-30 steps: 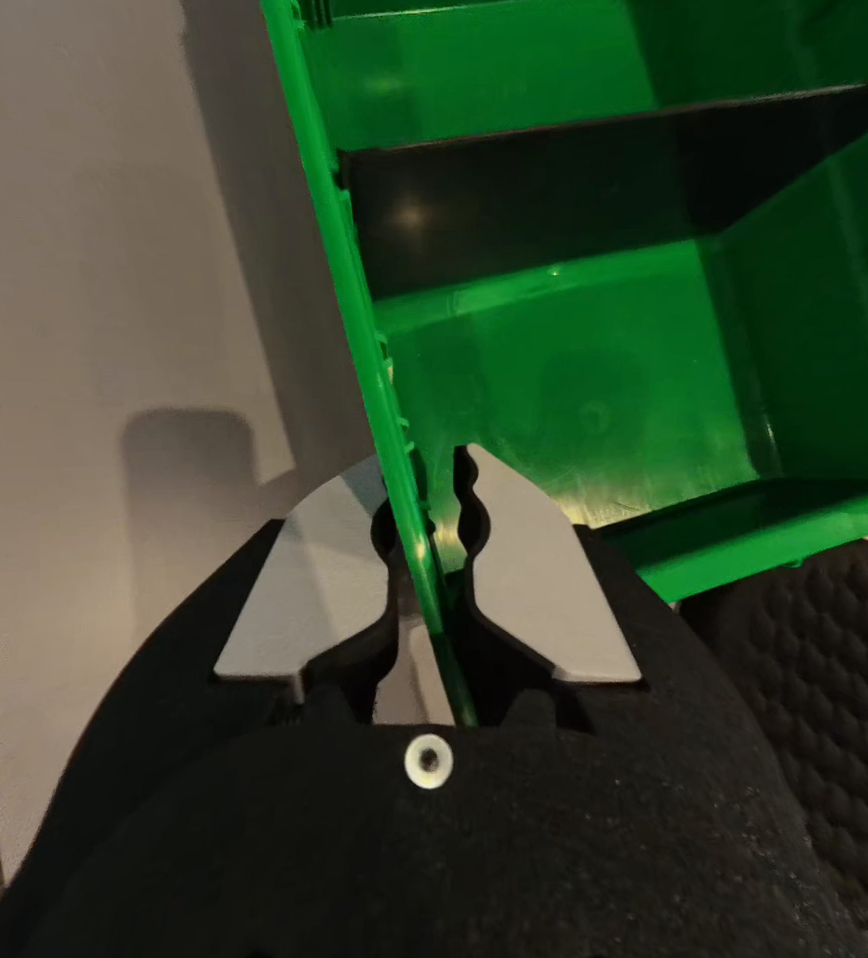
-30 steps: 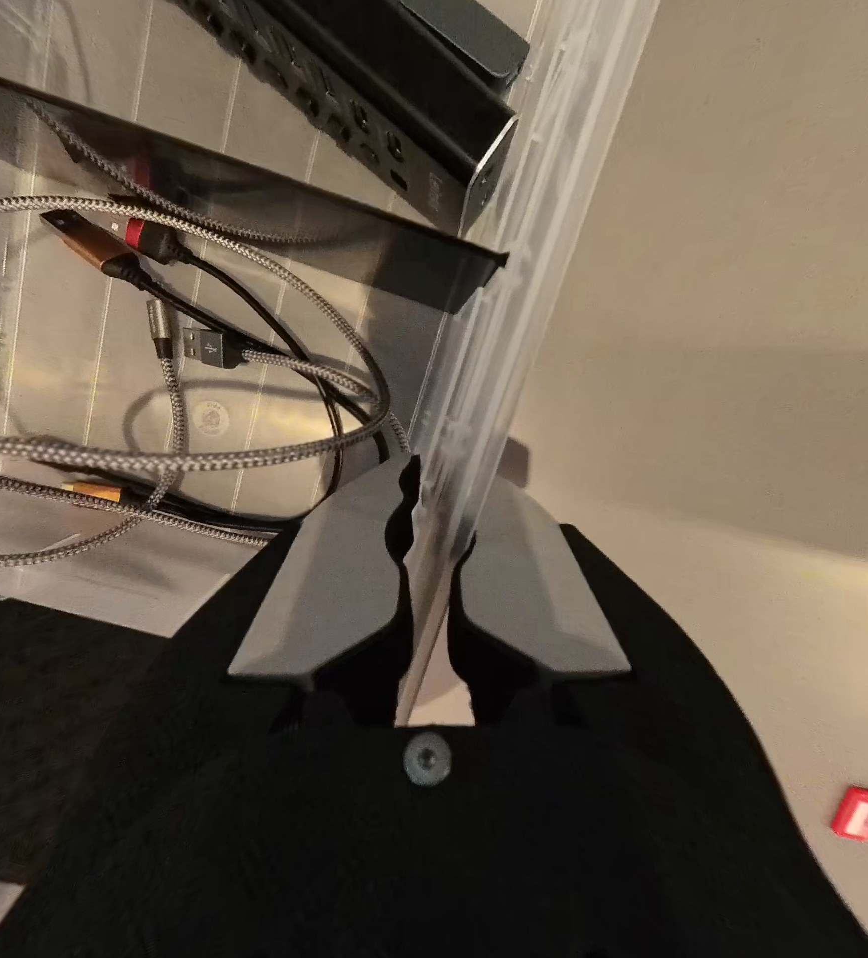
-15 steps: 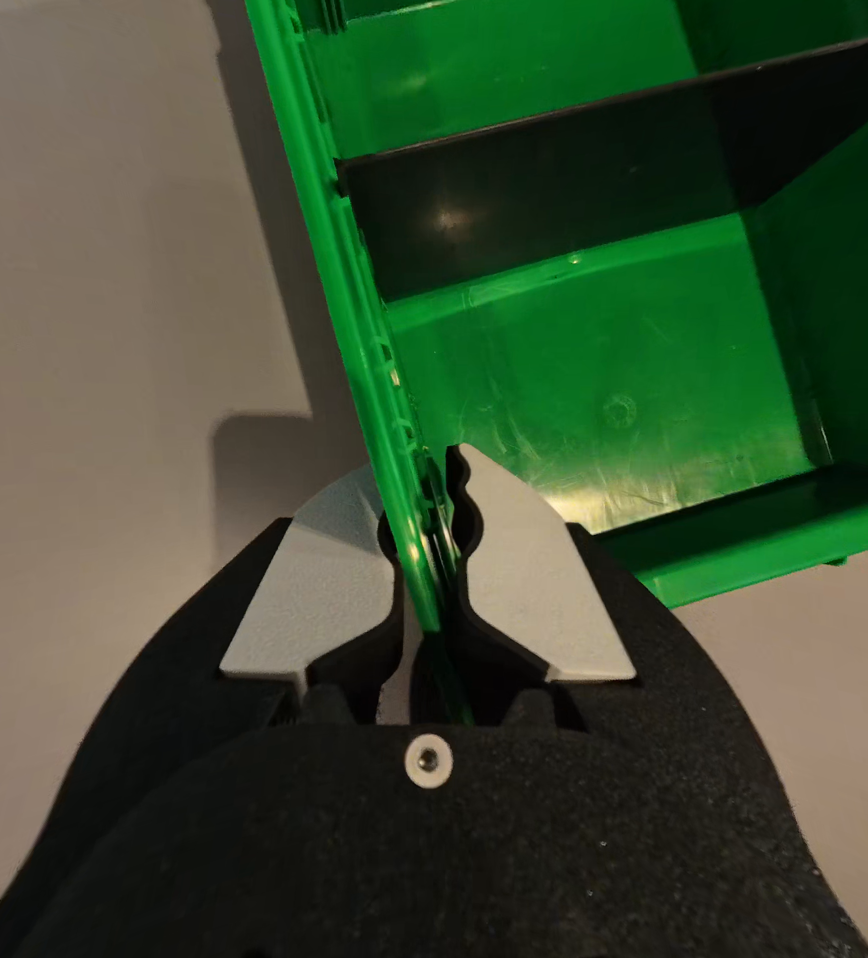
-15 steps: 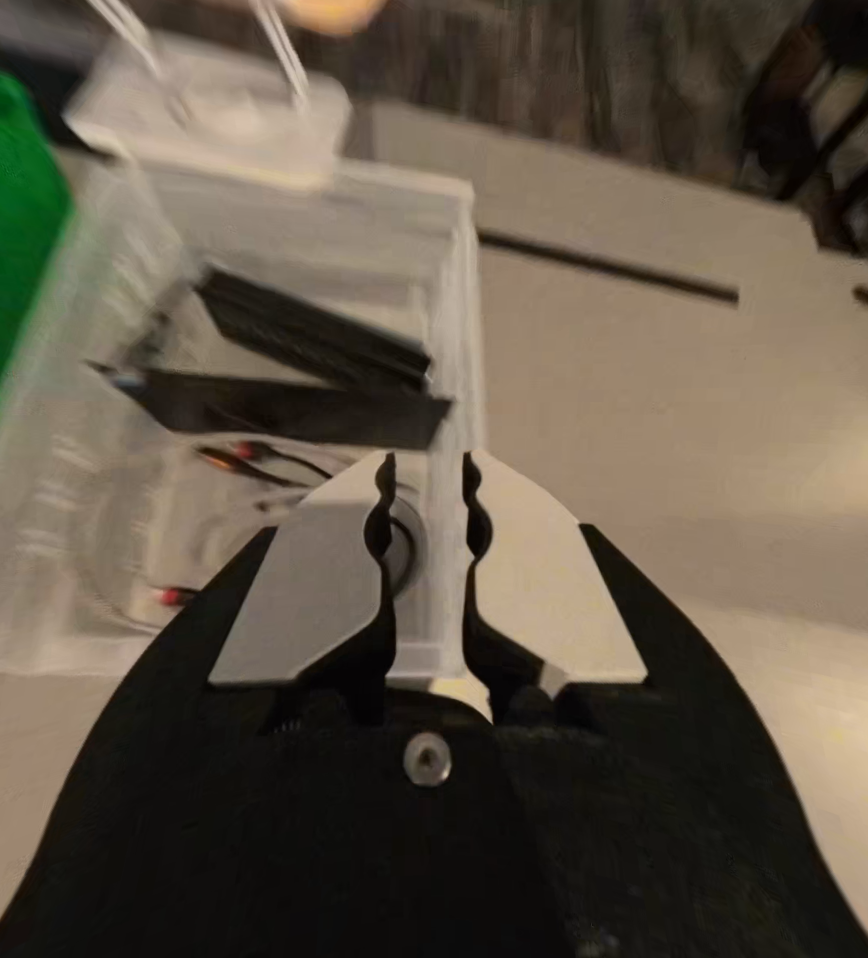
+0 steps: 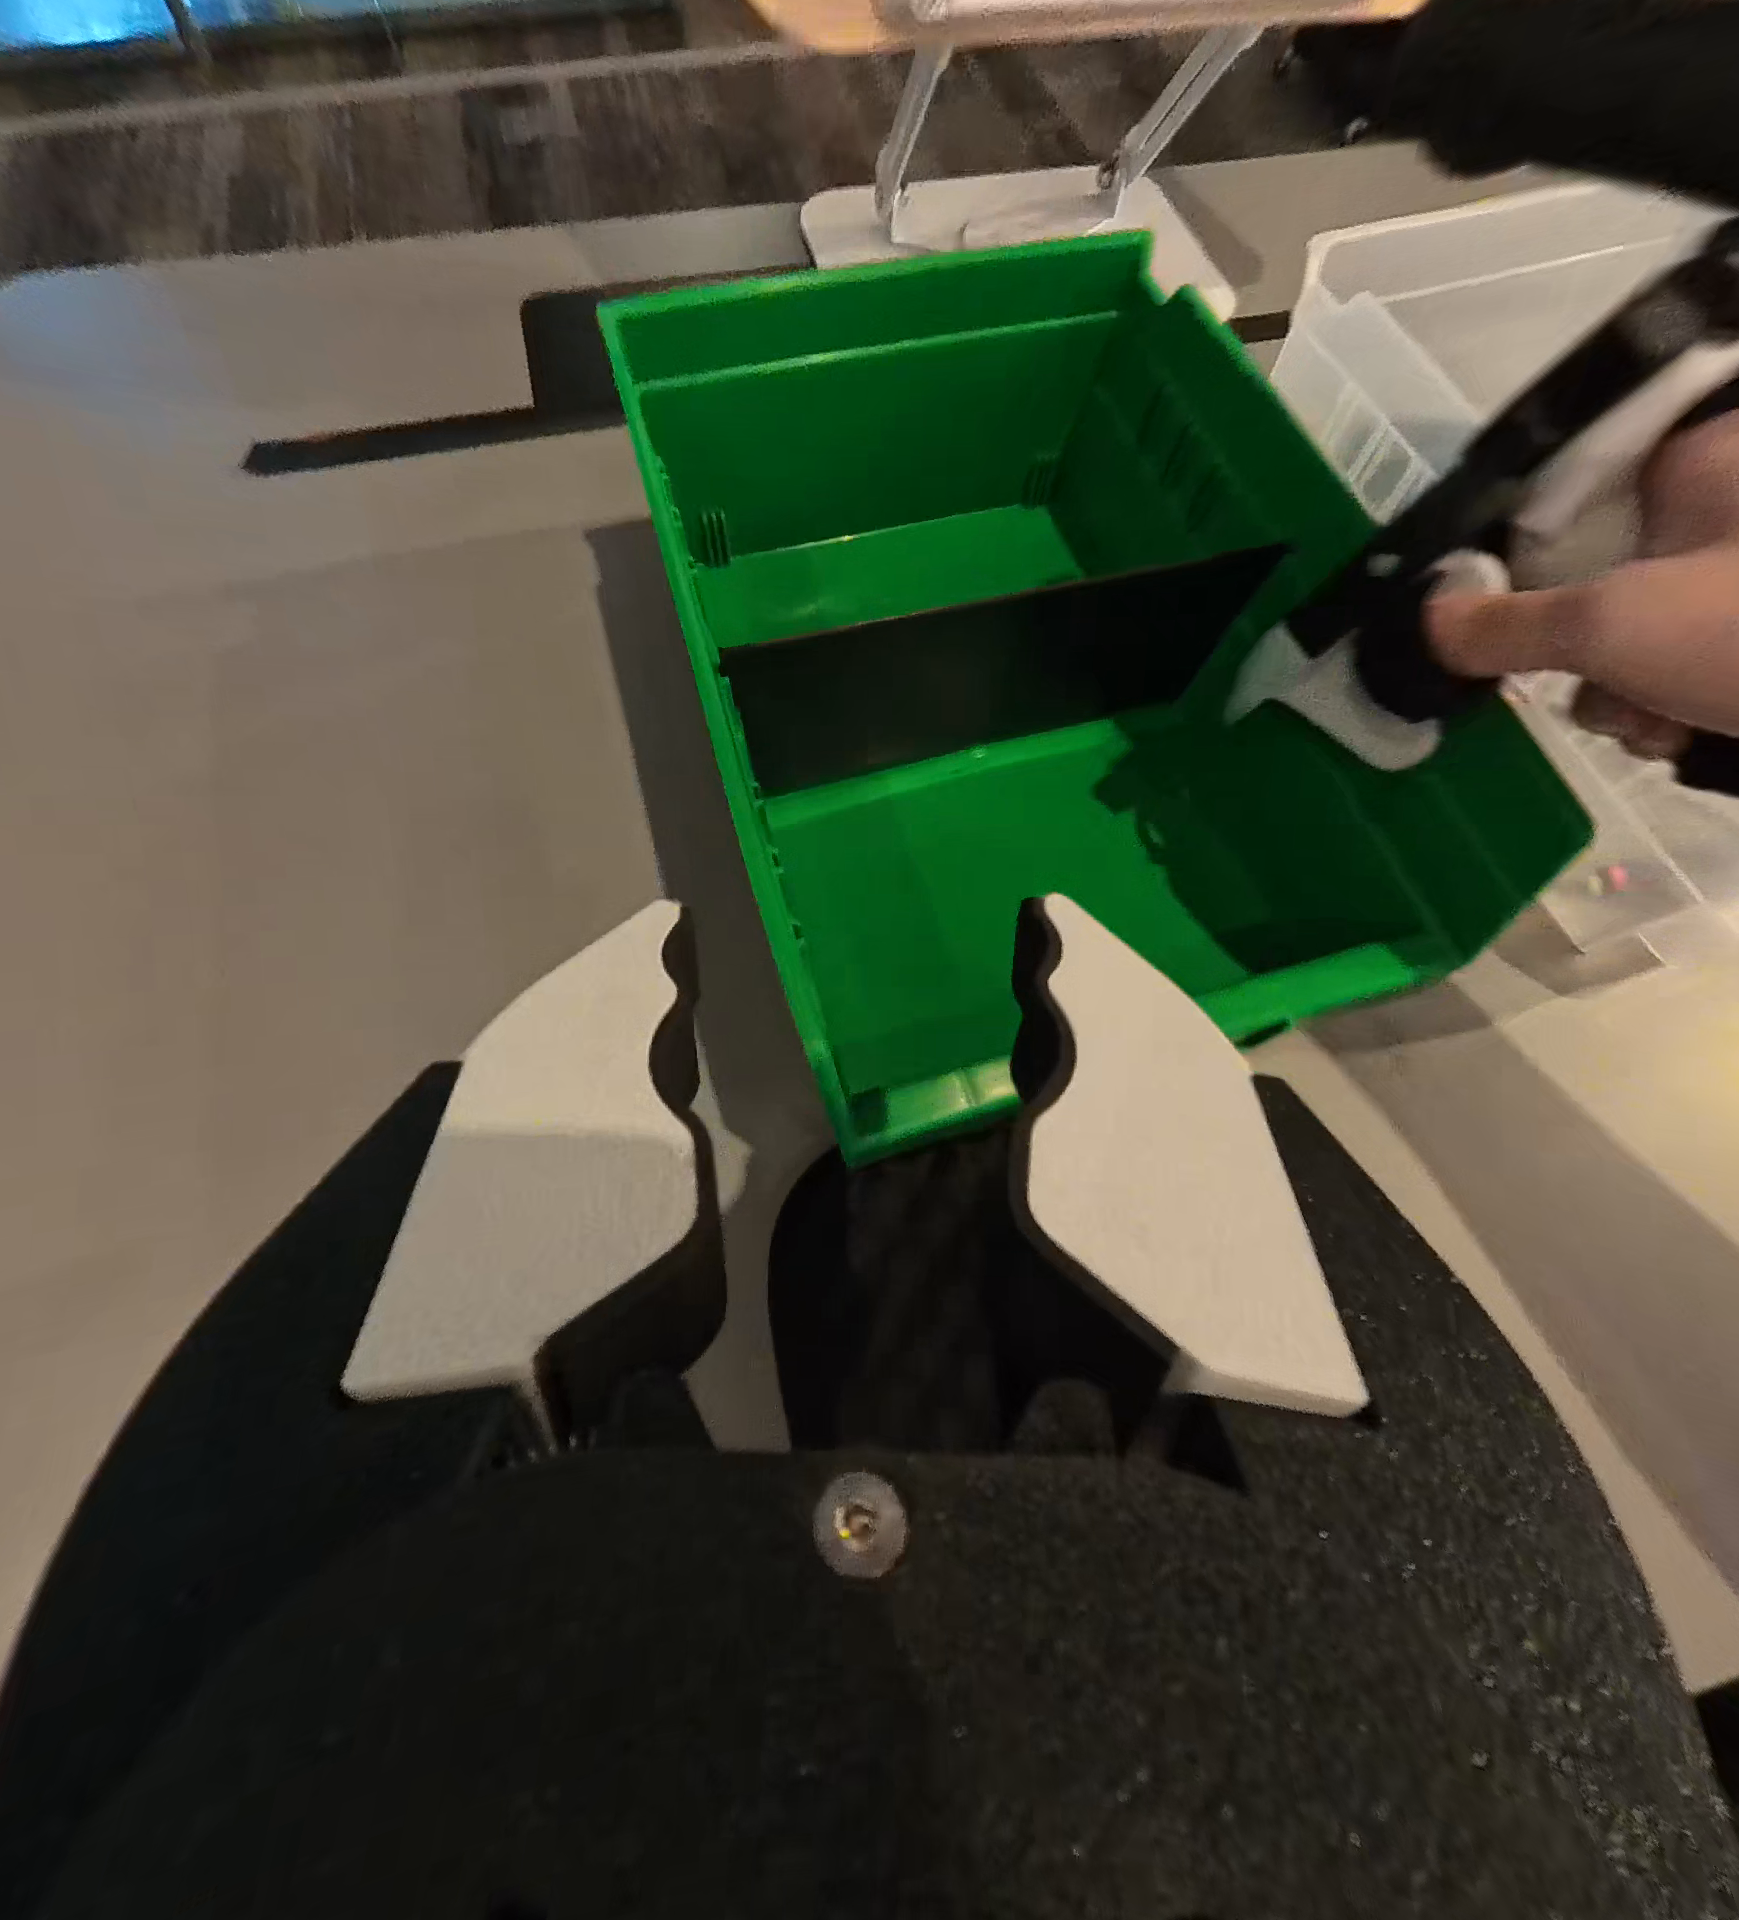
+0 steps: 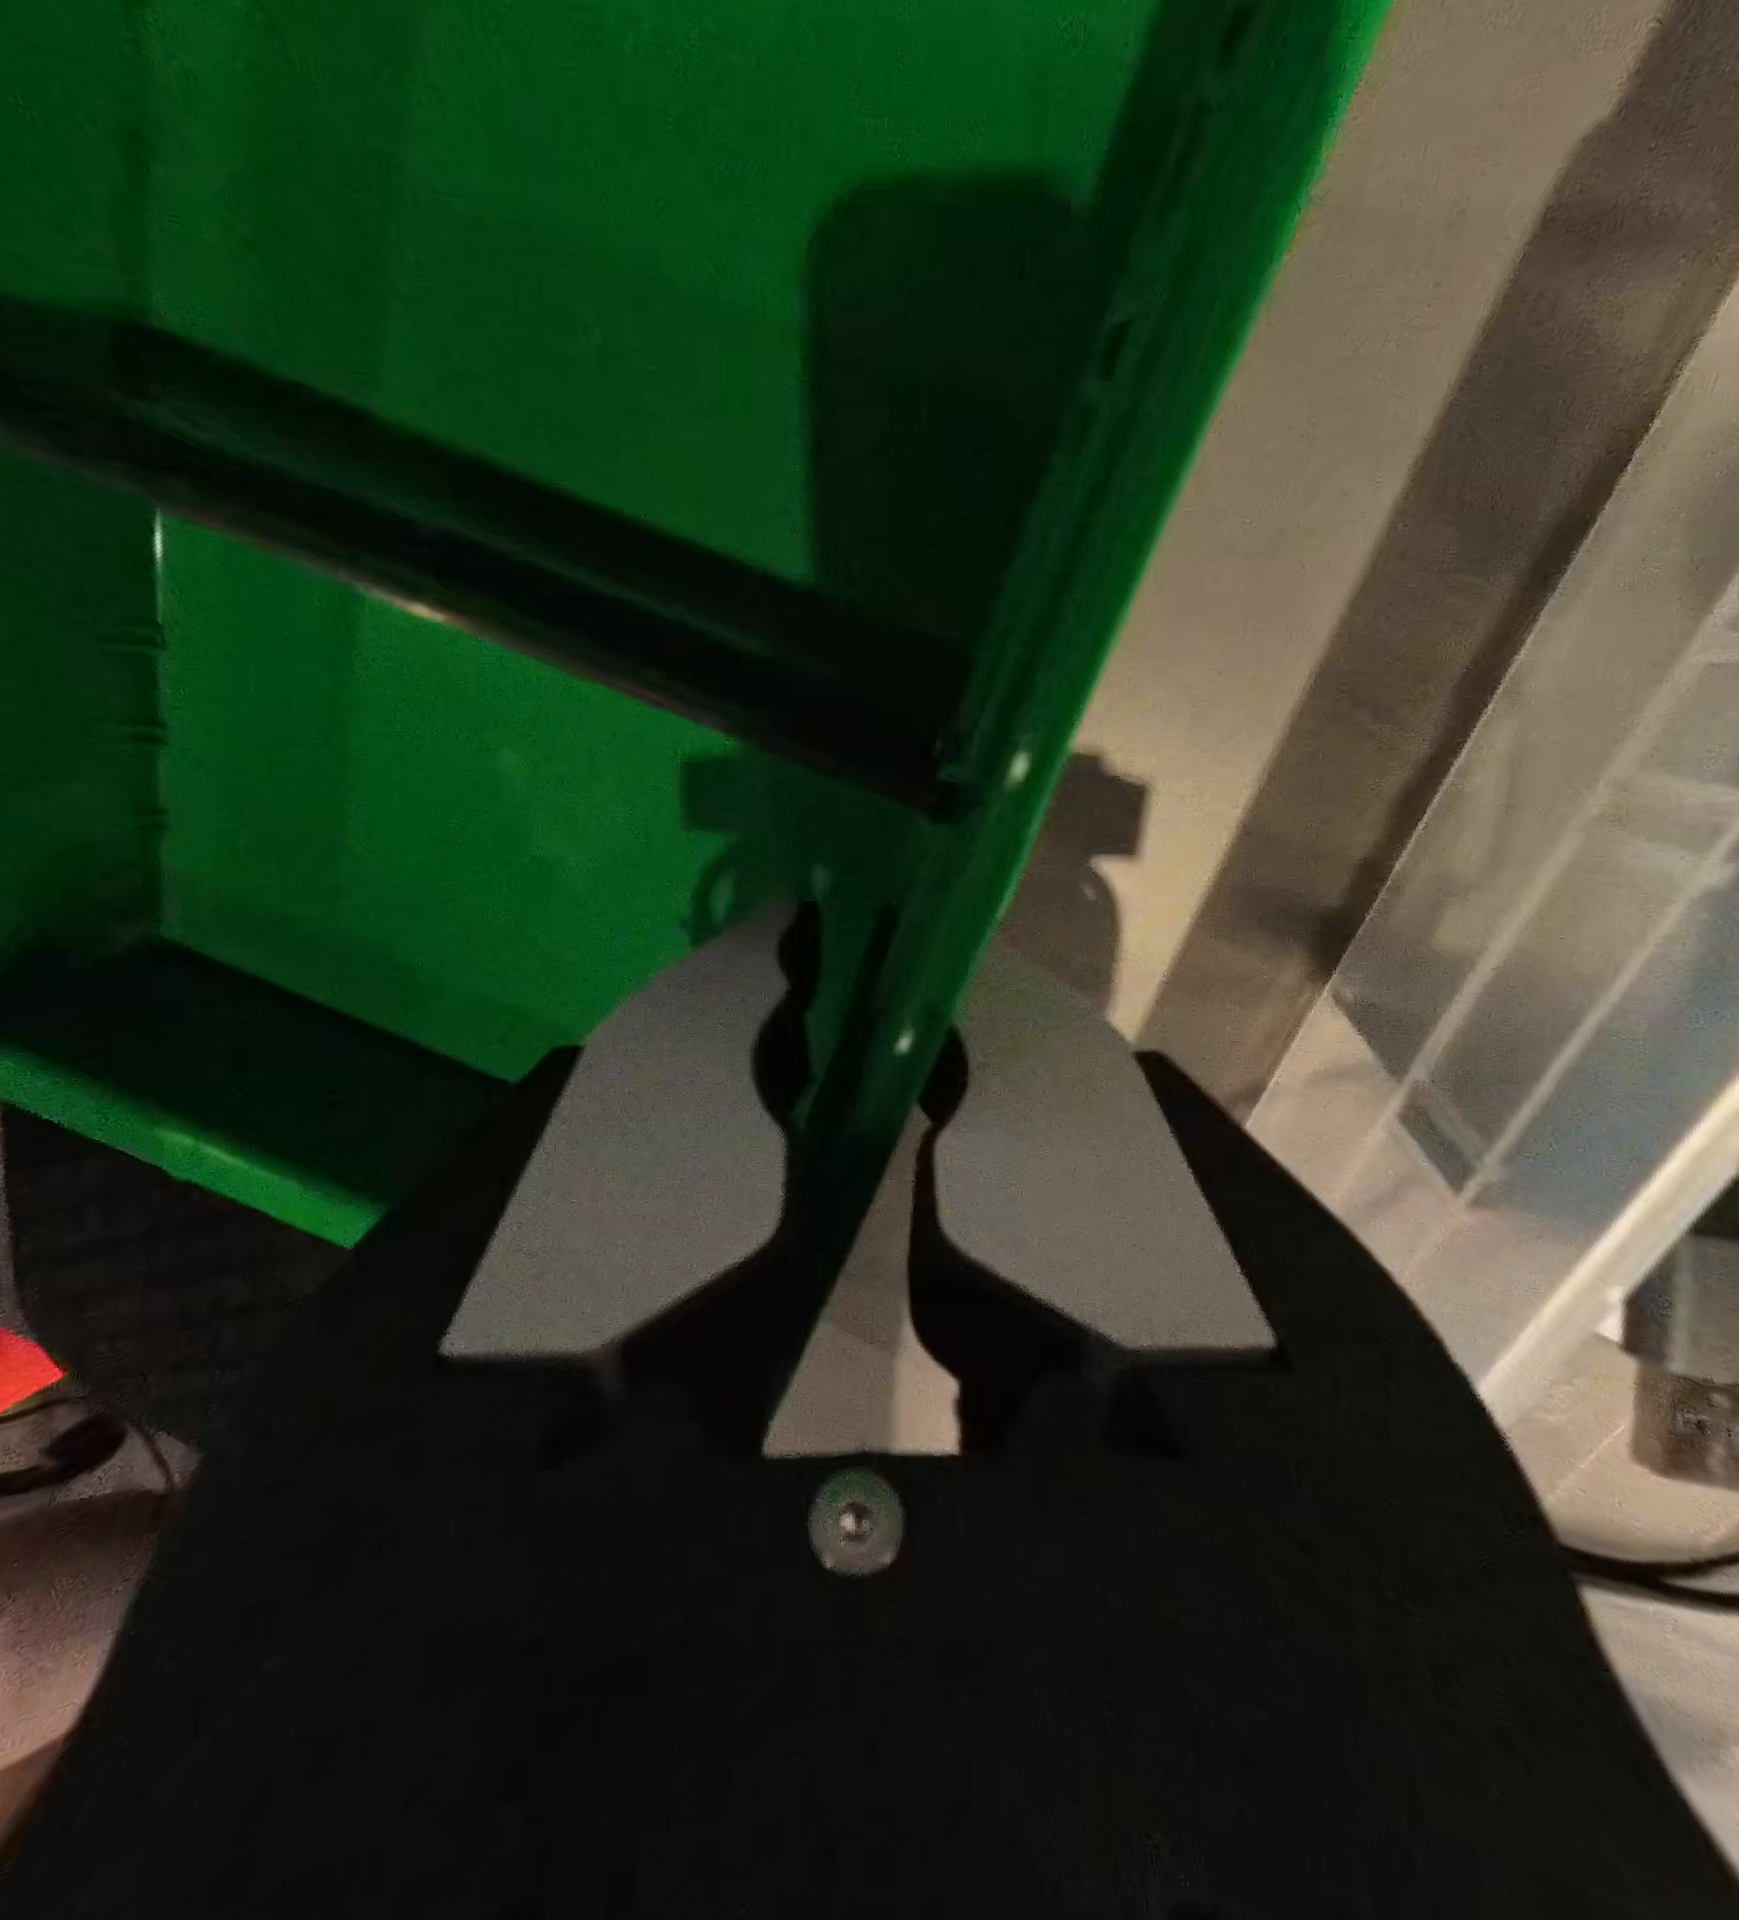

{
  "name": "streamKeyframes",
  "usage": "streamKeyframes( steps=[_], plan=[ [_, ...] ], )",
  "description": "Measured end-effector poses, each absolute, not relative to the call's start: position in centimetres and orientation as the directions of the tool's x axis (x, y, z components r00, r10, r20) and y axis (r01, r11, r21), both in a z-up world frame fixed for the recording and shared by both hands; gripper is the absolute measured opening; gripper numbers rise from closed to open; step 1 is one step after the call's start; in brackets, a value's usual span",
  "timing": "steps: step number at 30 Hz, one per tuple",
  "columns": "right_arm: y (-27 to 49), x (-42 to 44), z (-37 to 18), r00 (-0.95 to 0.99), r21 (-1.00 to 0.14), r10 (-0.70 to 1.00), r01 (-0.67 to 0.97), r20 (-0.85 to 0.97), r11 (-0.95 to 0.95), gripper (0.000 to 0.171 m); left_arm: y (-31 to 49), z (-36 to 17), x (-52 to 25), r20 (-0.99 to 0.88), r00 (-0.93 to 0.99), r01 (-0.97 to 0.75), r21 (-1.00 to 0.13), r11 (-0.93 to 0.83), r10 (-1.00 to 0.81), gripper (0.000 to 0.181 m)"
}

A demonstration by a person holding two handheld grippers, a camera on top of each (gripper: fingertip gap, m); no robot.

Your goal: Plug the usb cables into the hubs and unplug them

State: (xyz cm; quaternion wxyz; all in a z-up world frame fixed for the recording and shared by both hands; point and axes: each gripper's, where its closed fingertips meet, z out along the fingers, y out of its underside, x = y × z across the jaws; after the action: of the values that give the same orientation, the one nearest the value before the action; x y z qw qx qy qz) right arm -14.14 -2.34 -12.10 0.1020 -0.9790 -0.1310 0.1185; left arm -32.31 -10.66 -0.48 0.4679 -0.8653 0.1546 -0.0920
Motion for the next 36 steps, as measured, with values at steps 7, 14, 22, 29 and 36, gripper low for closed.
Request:
streamKeyframes(
  steps=[7, 14, 22, 29, 36],
  plan=[
    [-1.5, -14.6, -10.4, 0.929, -0.085, 0.174, 0.155, -0.326, -0.984, 0.006, -16.8, 8.0, -32.9, -0.015, 0.939, -0.138, -0.932, -0.336, -0.345, 0.071],
    [0.4, -12.8, 1.5, 0.845, -0.248, 0.313, 0.222, -0.433, -0.943, 0.007, -22.3, 14.0, -31.4, -0.031, 0.935, -0.105, -0.976, -0.193, -0.352, 0.077],
    [-2.2, 14.1, 14.9, 0.962, -0.369, 0.158, 0.067, -0.222, -0.927, 0.006, -14.5, 5.9, -18.7, 0.187, 0.781, -0.170, -0.854, -0.491, -0.596, 0.080],
    [-12.5, 38.6, 7.3, 0.960, -0.283, -0.247, -0.274, -0.129, -0.919, 0.006, -6.8, -7.4, -6.7, 0.335, 0.742, -0.385, -0.497, -0.778, -0.581, 0.079],
    [-19.1, 45.9, -4.7, 0.891, -0.136, -0.410, -0.438, -0.193, -0.888, 0.006, -7.4, -9.8, -3.2, 0.384, 0.718, -0.541, -0.217, -0.813, -0.580, 0.057]
  ],
)
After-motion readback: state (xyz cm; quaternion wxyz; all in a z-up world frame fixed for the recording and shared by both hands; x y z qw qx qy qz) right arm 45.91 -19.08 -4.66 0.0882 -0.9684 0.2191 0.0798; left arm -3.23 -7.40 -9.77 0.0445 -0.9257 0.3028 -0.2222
